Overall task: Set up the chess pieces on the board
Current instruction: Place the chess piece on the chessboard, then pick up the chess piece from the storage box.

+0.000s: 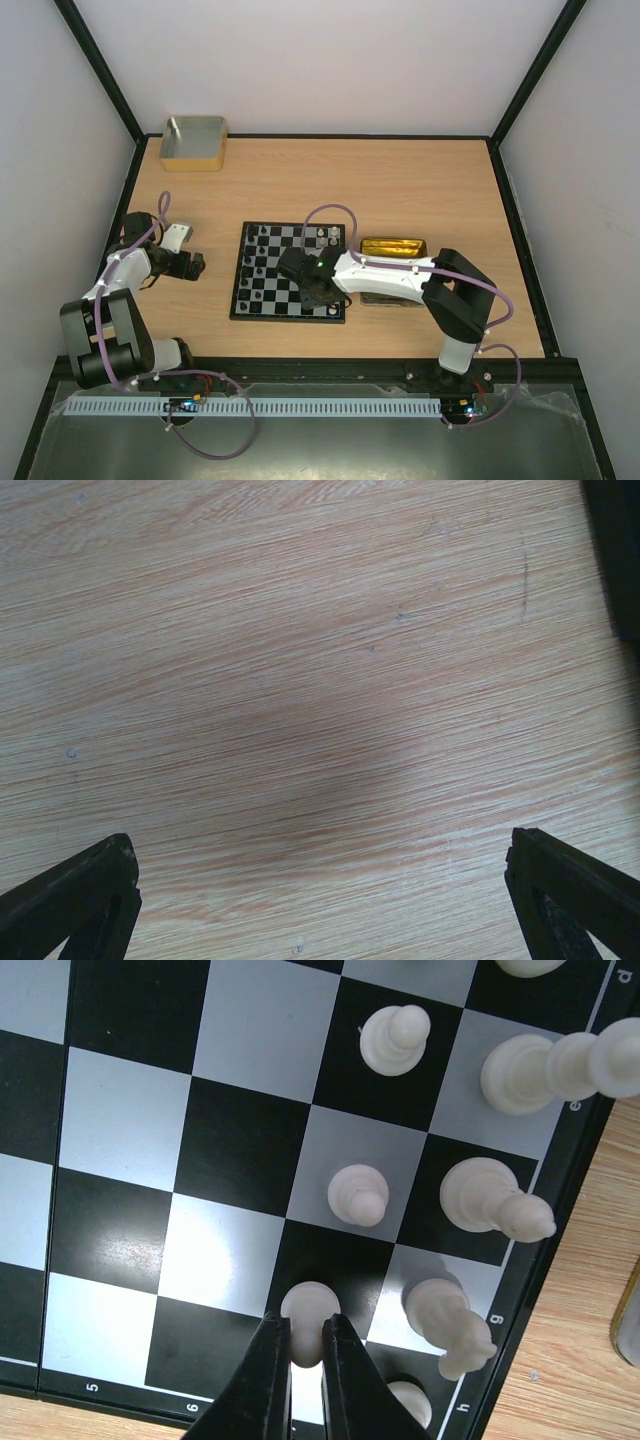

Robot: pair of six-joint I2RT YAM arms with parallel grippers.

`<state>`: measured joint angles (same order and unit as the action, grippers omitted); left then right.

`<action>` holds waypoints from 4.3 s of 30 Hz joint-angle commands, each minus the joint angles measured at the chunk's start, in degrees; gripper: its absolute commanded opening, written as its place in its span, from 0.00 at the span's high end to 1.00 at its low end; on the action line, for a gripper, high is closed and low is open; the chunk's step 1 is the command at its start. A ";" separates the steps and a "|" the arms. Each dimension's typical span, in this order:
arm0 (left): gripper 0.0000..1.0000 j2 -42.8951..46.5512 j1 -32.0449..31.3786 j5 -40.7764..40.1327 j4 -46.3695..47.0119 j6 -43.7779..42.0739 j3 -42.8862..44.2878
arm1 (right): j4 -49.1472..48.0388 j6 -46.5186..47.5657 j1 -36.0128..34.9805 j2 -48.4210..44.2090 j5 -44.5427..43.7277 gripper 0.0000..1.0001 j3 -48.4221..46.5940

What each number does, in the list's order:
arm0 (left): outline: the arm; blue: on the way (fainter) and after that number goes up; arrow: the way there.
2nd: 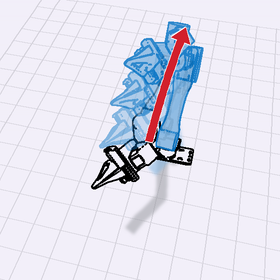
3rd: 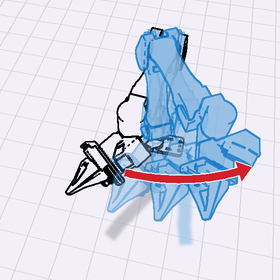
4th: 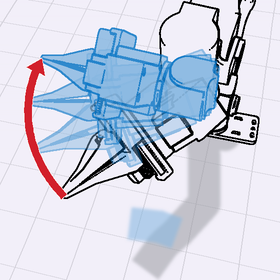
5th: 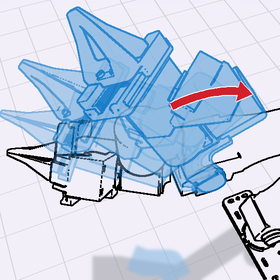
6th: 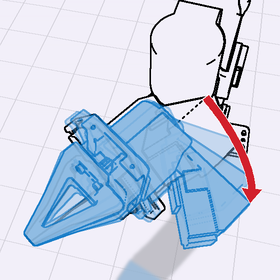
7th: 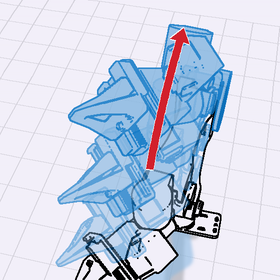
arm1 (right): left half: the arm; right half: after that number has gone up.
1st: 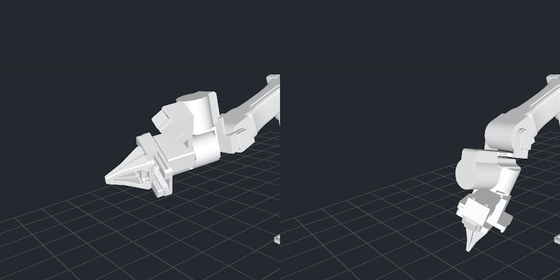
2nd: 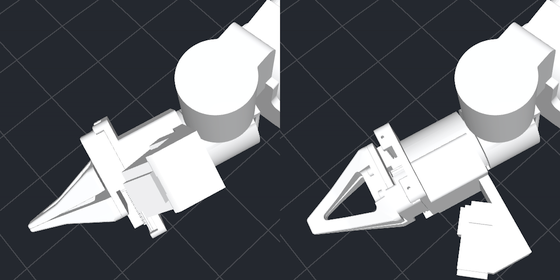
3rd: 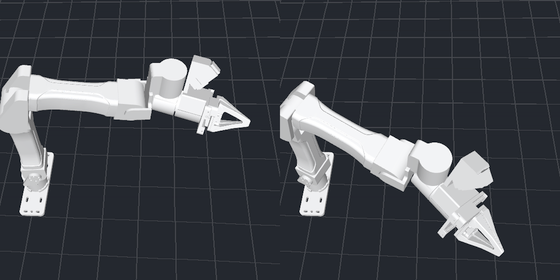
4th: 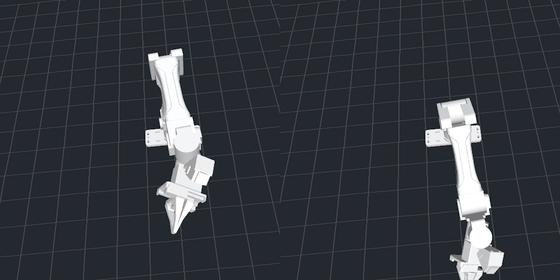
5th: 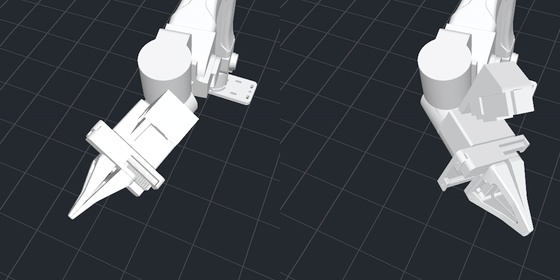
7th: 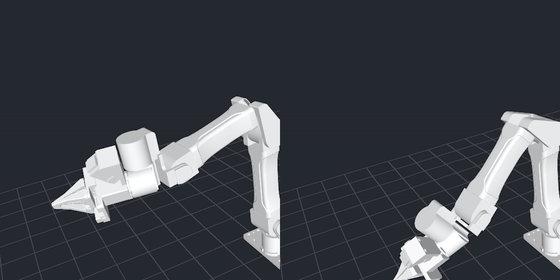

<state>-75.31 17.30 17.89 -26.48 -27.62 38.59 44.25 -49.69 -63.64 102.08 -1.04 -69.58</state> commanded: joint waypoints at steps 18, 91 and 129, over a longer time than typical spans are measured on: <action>0.00 0.05 -0.07 0.66 0.55 0.63 -1.04 | -0.56 1.63 2.11 0.41 -0.03 0.92 0.68; 0.01 -5.05 -0.16 -2.58 -3.28 -1.36 4.90 | 2.14 6.87 28.15 -19.02 -1.49 0.65 14.75; 0.01 -9.01 -1.45 -2.05 -2.84 0.24 5.94 | -6.38 10.45 40.96 -19.54 8.73 0.84 26.75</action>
<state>-84.09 16.03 15.59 -29.41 -27.83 45.23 38.35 -40.07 -22.96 81.93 8.21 -43.48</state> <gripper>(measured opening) 0.995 0.175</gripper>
